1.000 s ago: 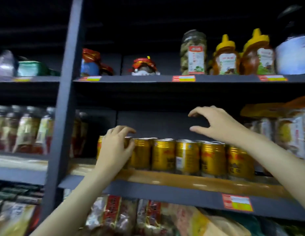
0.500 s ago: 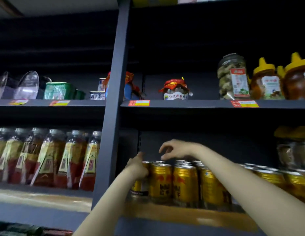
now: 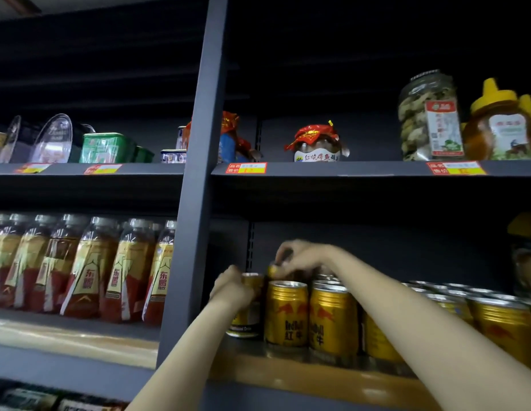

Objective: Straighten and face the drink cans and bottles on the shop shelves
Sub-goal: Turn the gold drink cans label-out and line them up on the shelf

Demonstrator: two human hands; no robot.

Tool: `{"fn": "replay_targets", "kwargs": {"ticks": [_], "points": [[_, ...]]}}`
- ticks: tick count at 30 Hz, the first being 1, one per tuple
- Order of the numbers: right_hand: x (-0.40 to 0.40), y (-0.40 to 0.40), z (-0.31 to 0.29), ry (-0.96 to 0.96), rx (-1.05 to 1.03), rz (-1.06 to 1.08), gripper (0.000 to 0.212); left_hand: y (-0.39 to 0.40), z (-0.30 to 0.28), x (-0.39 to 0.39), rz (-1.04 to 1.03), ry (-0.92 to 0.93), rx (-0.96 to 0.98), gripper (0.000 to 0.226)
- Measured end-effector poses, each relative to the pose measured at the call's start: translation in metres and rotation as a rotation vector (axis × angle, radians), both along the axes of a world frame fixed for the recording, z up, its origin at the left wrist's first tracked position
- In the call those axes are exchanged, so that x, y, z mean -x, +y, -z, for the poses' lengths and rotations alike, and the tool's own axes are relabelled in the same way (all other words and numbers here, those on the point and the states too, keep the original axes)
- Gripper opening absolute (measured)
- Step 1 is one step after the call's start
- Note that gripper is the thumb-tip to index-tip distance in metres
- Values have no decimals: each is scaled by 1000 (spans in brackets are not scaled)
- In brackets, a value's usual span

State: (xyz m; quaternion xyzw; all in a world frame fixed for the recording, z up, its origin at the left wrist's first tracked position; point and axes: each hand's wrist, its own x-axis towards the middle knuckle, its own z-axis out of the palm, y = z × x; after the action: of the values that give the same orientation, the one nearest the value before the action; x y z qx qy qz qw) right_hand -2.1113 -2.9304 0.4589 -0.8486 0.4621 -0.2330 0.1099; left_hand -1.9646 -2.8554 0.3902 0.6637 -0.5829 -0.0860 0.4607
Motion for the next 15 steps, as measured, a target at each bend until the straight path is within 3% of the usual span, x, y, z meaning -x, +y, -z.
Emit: {"fn": "replay_targets", "kwargs": {"ticks": [4, 9, 11, 15], "points": [[18, 38, -11, -510, 84, -33, 32, 20, -5, 4, 1, 78, 338, 48], [47, 99, 11, -888, 174, -90, 26, 59, -3, 10, 211, -2, 736, 50], [61, 121, 24, -978, 240, -79, 24, 74, 0, 16, 228, -50, 829, 51], [103, 160, 38, -955, 478, 60, 23, 102, -3, 46, 331, -84, 917, 50]]}}
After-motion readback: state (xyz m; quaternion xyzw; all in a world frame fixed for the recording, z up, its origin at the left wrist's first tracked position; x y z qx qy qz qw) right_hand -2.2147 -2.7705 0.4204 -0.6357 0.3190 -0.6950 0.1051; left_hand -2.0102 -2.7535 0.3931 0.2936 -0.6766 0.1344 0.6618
